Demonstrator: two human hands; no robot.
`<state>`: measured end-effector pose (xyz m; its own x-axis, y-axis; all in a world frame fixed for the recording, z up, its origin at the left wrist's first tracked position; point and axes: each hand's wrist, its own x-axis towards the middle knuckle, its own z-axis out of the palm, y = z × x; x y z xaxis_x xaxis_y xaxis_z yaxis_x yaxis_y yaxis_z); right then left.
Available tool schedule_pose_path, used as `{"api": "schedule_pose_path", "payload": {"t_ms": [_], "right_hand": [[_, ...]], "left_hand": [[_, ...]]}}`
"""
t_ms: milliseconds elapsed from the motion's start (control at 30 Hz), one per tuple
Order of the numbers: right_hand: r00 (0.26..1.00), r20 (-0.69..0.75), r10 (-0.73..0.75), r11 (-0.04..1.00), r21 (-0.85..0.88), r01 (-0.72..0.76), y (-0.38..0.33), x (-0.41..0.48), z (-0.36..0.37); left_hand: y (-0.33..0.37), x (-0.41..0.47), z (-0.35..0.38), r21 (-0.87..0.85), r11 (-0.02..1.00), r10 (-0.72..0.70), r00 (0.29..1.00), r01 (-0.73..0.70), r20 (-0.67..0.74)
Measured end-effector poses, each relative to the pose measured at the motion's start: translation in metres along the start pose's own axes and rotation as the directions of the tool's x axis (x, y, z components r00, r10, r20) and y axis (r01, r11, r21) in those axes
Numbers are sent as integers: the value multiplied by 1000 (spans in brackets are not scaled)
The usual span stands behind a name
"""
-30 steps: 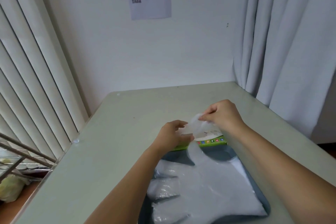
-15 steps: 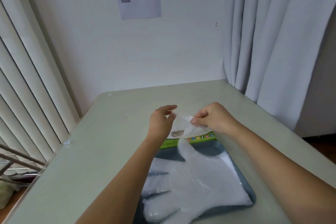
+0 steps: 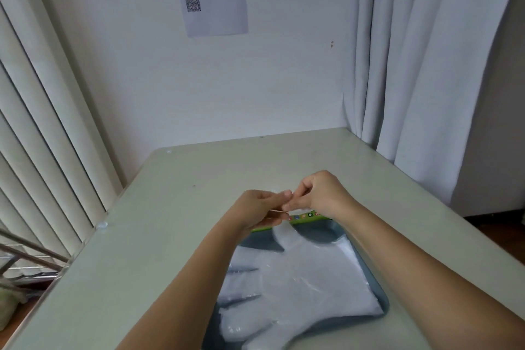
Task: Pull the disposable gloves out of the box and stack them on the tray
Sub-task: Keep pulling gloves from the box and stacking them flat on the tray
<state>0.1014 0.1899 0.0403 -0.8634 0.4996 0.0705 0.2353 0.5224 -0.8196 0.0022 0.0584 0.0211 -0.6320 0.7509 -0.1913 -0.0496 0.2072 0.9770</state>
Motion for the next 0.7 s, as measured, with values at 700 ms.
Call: {"api": "schedule_pose_path", "payload": {"t_ms": [700], "right_hand": [[965,-186,187,934,337,-117,31,34,5]], "left_hand": [[-15,29,-34,217,976,104,883,-2,-458]]}}
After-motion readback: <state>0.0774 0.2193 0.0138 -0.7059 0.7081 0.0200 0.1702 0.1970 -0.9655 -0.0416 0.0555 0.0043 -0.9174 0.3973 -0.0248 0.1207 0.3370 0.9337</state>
